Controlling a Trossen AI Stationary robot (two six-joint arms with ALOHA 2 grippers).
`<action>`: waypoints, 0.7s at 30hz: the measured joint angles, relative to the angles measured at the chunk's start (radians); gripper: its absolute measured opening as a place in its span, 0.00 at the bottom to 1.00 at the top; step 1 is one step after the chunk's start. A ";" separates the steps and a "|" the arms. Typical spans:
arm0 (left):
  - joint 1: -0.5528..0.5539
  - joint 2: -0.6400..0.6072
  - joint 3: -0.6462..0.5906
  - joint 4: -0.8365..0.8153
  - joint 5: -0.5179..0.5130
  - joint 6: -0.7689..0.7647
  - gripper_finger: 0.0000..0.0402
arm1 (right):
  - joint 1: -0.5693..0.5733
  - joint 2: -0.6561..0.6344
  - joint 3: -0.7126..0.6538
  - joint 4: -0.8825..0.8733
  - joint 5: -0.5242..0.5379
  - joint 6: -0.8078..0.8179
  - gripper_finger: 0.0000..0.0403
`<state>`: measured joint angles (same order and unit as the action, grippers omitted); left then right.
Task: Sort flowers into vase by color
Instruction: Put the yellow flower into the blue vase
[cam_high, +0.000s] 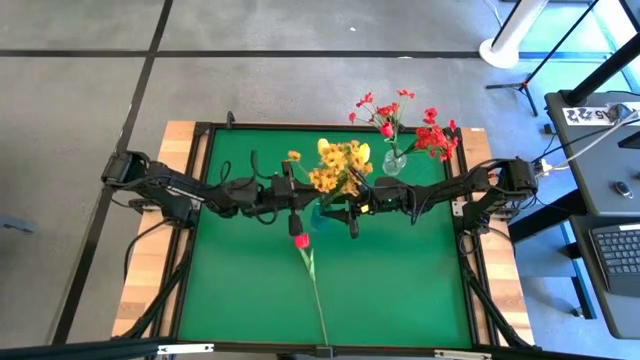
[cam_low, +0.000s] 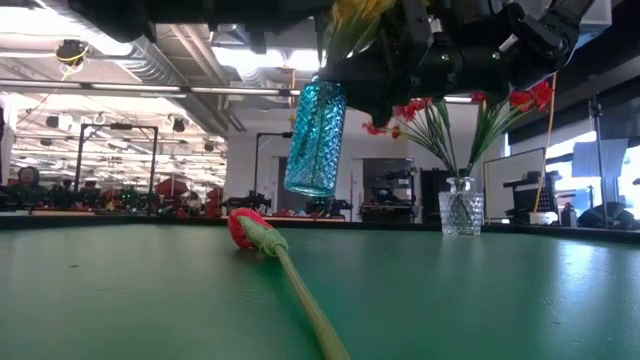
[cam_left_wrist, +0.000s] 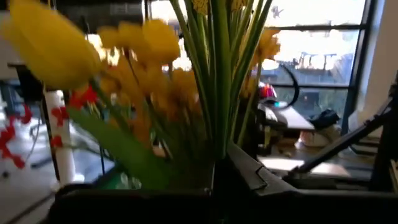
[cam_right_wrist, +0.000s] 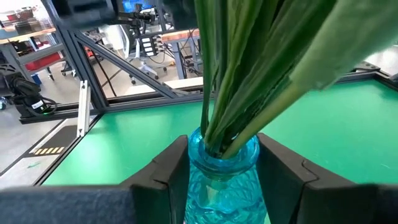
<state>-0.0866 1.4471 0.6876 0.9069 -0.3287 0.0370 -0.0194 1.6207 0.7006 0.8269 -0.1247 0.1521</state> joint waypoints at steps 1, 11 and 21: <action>0.000 0.000 0.000 -0.025 0.000 -0.014 0.02 | 0.000 0.000 0.000 0.004 0.000 0.000 0.37; 0.000 -0.001 0.002 -0.158 -0.001 -0.124 0.01 | -0.001 0.002 0.009 0.029 0.008 -0.007 0.37; -0.014 -0.005 0.003 -0.271 -0.015 -0.190 0.01 | 0.001 0.000 0.103 -0.120 0.023 -0.058 0.37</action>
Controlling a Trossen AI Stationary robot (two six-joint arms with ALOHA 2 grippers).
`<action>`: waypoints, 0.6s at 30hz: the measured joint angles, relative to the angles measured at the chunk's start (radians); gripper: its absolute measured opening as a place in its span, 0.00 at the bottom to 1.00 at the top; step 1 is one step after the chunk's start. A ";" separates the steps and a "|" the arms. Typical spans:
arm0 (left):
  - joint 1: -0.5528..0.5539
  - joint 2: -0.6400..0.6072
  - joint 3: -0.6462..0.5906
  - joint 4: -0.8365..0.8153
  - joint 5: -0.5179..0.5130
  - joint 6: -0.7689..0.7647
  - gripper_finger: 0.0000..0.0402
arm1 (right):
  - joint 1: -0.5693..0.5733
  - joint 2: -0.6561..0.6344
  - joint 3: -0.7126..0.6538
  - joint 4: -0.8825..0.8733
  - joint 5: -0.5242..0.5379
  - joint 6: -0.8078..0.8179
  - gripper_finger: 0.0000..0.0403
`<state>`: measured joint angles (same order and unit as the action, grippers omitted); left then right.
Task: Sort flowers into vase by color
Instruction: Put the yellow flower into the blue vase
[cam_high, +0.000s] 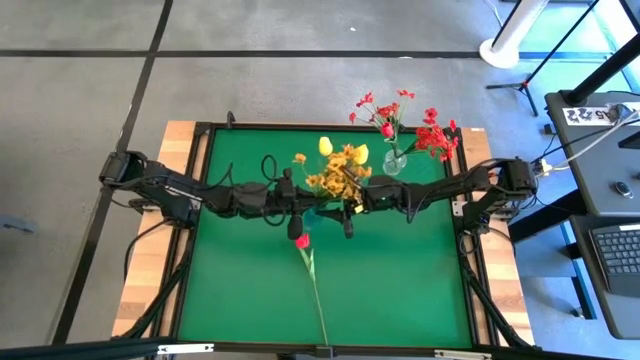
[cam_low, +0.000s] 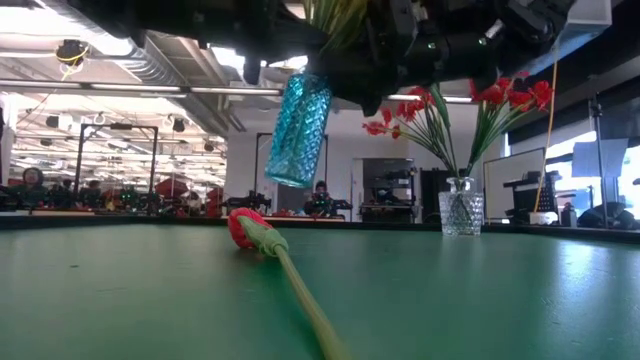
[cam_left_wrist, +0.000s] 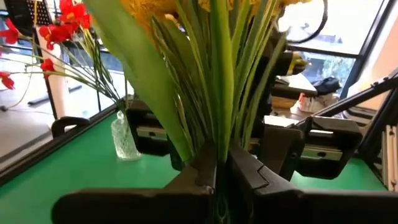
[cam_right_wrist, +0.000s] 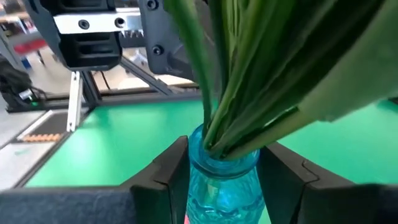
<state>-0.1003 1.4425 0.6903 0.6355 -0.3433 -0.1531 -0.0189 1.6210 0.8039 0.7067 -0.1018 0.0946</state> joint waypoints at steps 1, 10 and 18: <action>-0.003 0.000 0.000 -0.008 0.000 -0.001 0.01 | 0.001 -0.002 0.012 -0.029 0.004 -0.006 0.37; -0.035 0.003 0.000 -0.057 -0.125 -0.002 0.12 | 0.000 -0.005 0.064 -0.142 0.057 -0.024 0.37; -0.082 -0.007 -0.001 -0.176 -0.224 -0.027 0.27 | 0.000 -0.006 0.125 -0.272 0.118 -0.051 0.37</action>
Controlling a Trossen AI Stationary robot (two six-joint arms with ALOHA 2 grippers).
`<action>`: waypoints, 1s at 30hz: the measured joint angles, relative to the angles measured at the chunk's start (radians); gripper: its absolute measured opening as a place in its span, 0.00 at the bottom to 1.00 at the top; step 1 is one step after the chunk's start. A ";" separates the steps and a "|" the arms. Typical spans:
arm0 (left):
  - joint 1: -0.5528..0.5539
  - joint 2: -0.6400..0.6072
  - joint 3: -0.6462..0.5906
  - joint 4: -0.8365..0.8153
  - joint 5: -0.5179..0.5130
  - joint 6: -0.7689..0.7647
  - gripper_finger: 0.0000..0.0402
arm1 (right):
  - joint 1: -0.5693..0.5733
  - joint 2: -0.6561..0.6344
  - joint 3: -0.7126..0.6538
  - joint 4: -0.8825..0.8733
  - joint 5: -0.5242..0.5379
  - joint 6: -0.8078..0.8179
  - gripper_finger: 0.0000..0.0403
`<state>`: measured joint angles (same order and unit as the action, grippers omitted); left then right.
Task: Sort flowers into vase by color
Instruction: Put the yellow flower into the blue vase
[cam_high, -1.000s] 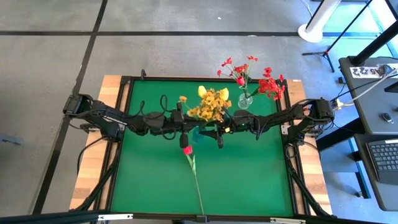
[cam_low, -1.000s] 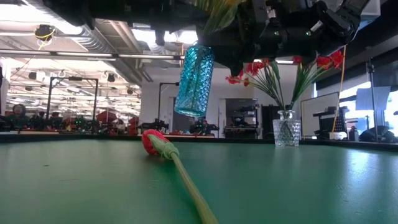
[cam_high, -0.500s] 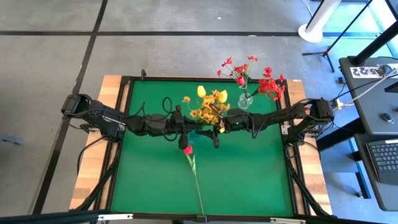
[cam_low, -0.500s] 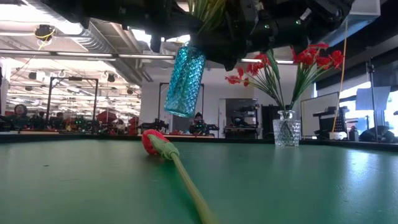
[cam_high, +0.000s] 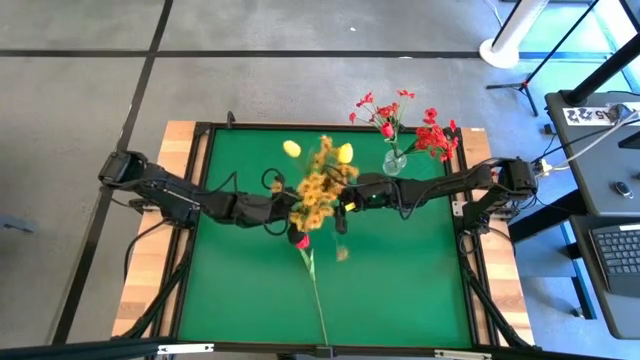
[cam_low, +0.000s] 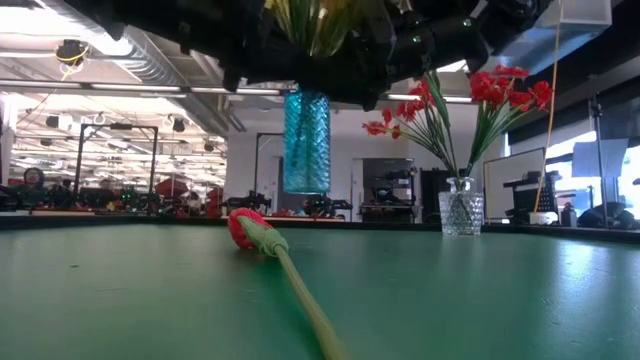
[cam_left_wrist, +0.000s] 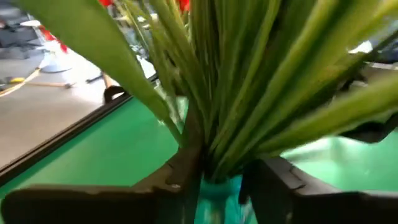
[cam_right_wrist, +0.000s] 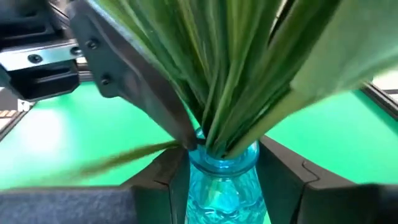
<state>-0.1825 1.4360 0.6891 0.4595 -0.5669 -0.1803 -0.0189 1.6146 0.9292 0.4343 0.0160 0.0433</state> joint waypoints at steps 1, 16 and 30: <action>-0.007 -0.007 0.000 -0.022 -0.021 -0.005 0.29 | 0.000 0.000 0.005 -0.011 0.008 -0.002 0.37; -0.071 -0.177 -0.006 -0.243 -0.150 -0.062 0.55 | -0.002 -0.008 0.031 0.008 0.053 0.003 0.37; -0.195 -0.325 -0.004 -0.322 -0.394 -0.035 0.54 | -0.002 -0.006 0.028 -0.048 0.114 0.004 0.37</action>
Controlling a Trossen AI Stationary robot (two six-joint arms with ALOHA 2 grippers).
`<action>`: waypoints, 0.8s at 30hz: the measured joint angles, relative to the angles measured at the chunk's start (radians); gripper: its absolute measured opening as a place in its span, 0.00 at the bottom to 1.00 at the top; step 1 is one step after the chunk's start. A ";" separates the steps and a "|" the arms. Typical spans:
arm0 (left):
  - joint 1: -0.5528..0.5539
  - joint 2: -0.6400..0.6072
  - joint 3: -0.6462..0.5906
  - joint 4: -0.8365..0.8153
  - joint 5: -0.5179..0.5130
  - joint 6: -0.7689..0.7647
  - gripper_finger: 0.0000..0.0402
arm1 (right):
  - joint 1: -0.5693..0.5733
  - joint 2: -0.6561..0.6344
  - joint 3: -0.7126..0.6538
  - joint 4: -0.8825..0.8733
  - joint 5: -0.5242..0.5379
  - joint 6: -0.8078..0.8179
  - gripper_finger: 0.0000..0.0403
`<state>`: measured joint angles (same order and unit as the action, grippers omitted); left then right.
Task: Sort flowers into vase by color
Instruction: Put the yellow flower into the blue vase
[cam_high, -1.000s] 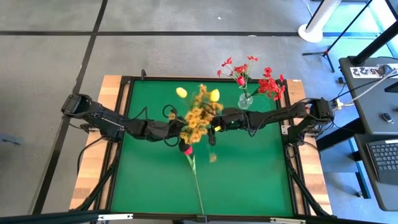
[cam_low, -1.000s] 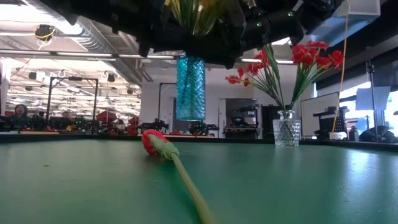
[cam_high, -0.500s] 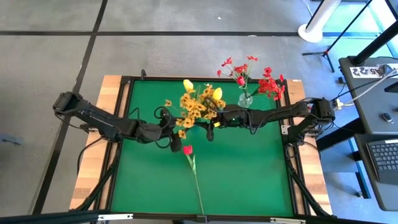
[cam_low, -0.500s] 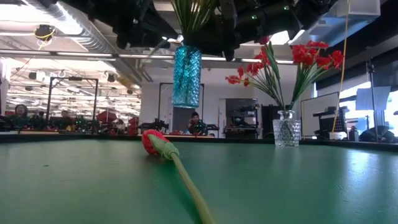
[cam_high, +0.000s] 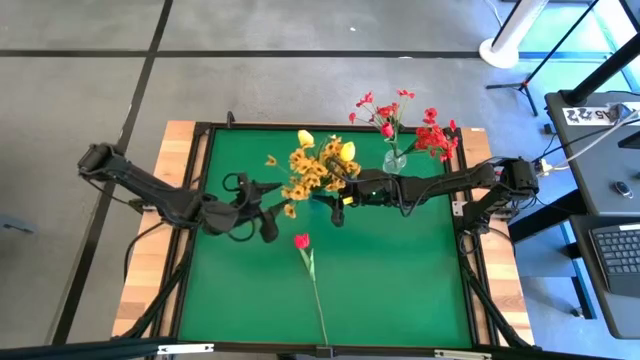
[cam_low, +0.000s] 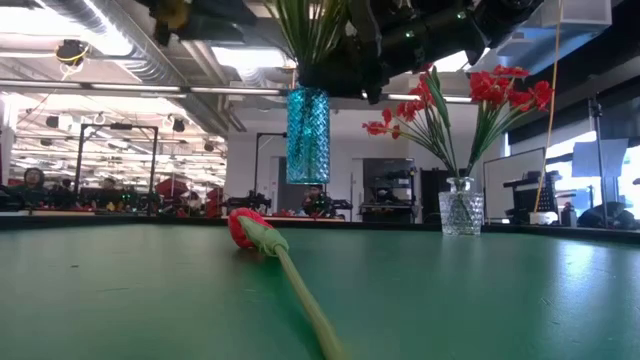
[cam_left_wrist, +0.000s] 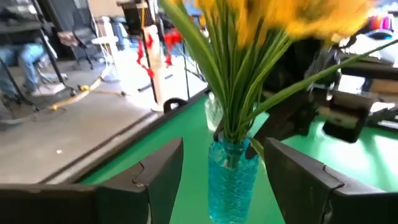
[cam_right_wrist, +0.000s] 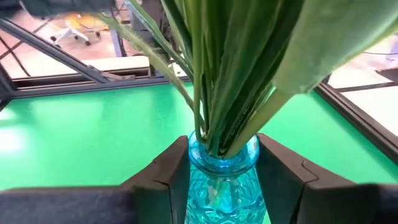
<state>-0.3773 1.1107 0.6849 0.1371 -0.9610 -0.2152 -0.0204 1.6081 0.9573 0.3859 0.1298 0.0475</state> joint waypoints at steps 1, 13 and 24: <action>-0.016 -0.016 0.000 0.000 -0.021 0.012 0.54 | 0.000 0.000 0.000 0.000 0.009 0.000 0.37; -0.222 -0.119 0.002 -0.129 -0.517 0.029 0.54 | -0.001 0.004 -0.002 0.022 0.195 0.056 0.37; -0.270 -0.140 0.003 -0.471 -0.553 -0.335 0.54 | -0.054 0.128 -0.002 0.132 0.193 0.185 0.37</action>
<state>-0.6475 0.9708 0.6884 -0.3337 -1.5141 -0.5504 -0.0740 1.7360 0.9554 0.5174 0.3224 0.2327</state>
